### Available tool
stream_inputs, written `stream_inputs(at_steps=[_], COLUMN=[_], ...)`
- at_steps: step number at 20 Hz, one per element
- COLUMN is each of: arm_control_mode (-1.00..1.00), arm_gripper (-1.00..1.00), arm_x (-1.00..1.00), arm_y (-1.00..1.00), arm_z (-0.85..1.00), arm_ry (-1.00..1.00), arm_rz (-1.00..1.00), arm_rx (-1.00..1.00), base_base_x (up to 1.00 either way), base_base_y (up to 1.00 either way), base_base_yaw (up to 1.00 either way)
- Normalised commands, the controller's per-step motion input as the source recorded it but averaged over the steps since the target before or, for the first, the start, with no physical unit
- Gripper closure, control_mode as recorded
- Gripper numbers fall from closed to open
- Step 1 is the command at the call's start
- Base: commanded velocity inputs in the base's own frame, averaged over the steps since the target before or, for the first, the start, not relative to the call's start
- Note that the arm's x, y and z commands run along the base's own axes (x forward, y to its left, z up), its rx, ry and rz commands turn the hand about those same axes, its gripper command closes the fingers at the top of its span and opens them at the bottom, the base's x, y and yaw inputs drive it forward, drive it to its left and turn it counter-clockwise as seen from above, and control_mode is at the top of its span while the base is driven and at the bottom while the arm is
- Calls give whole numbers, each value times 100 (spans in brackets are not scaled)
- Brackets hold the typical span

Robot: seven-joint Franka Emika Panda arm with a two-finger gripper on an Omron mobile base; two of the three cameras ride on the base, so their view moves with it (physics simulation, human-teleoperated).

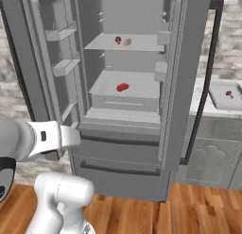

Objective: Place one mushroom and one steak in each tupperware on the nearby counter, to pack two identical lunches.

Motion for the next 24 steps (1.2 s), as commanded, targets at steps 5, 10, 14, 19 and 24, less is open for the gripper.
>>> stream_inputs(at_steps=[5, 10, 14, 19, 24], arm_control_mode=[100, 100, 100, 100, 100], arm_gripper=[-100, -100, -100, -100, -100], arm_x=[0, 0, 0, 0, 0], arm_y=[0, 0, 0, 0, 0], arm_z=[0, 0, 0, 0, 0], arm_ry=[0, 0, 0, 0, 0], arm_rz=[0, 0, 0, 0, 0], arm_rx=[0, 0, 0, 0, 0], base_base_x=[74, 66, 56, 27, 17], base_base_y=[-52, -15, 27, 18, 14], base_base_yaw=[0, 6, 0, 0, 0])
